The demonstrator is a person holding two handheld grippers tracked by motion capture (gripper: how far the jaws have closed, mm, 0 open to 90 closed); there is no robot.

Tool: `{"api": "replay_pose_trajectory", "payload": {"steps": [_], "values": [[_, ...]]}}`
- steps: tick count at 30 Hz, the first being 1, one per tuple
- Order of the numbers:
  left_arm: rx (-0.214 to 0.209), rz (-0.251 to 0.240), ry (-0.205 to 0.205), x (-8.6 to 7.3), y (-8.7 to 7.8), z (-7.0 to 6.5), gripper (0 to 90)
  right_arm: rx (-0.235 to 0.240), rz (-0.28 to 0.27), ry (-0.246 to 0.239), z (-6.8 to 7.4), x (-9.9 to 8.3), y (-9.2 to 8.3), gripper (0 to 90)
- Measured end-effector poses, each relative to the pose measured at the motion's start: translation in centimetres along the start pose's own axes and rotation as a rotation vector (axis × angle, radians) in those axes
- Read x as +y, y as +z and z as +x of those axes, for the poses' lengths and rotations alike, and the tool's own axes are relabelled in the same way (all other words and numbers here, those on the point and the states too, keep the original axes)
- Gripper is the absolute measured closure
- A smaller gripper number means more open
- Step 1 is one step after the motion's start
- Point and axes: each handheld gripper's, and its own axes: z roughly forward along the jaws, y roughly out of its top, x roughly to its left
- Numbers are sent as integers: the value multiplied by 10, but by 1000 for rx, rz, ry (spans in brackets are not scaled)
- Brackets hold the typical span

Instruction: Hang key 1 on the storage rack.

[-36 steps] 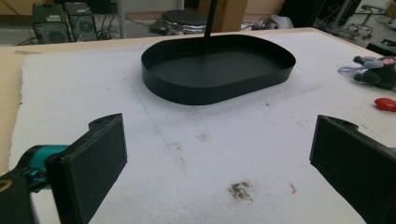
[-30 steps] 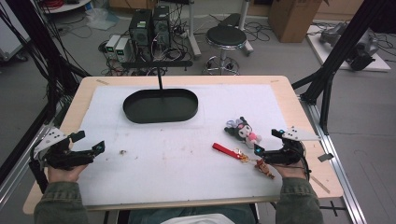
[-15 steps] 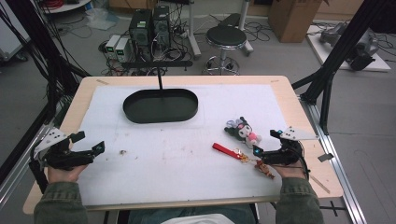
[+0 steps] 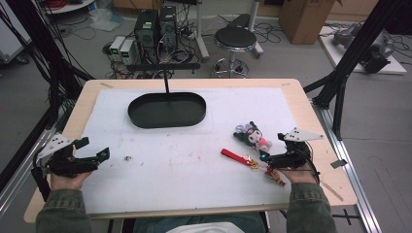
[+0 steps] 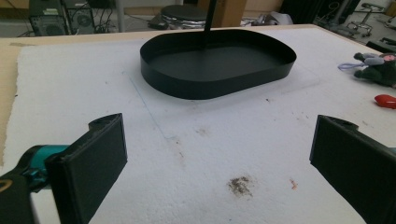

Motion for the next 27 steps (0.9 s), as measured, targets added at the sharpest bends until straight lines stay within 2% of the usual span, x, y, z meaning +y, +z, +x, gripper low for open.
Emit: {"api": "replay_pose_trajectory", "payload": {"steps": [4, 11, 19, 20, 24, 27], "values": [[0, -7, -11, -1, -2, -1, 44, 24, 18, -21, 4, 12, 2, 6], [-5, -8, -13, -2, -3, 0, 44, 37, 74, -58, 8, 27, 9, 6], [-4, -12, -10, -2, -3, 0, 43, 63, 117, -87, 16, 39, 22, 6], [-2, -16, -8, -2, -4, -1, 44, 72, 141, -104, 18, 41, 27, 6], [1, -19, -8, -1, -4, -1, 44, 94, 169, -124, 23, 44, 34, 6], [4, -21, -7, -2, -4, 0, 43, 128, 202, -152, 31, 46, 45, 6]]}}
